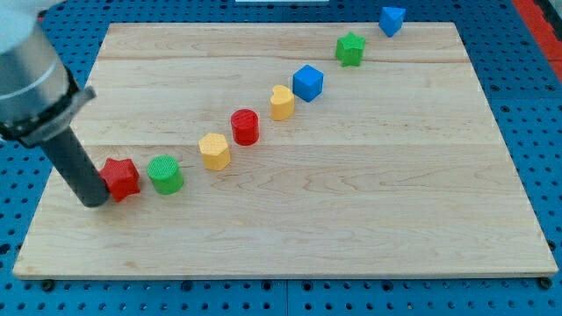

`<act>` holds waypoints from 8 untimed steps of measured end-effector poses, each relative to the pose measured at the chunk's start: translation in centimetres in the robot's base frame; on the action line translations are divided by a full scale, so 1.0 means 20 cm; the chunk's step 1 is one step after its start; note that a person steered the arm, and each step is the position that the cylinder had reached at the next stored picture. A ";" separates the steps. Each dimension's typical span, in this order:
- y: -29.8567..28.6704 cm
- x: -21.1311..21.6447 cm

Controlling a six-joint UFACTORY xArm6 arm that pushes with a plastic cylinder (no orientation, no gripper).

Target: Push red star to the red circle

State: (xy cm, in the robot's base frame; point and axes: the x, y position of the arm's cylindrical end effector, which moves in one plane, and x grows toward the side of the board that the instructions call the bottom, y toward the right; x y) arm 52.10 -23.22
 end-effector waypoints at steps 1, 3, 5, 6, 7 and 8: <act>0.09 -0.06; 0.20 -0.25; 0.54 -0.28; 0.72 -0.29; 0.75 -0.35; 0.55 -0.29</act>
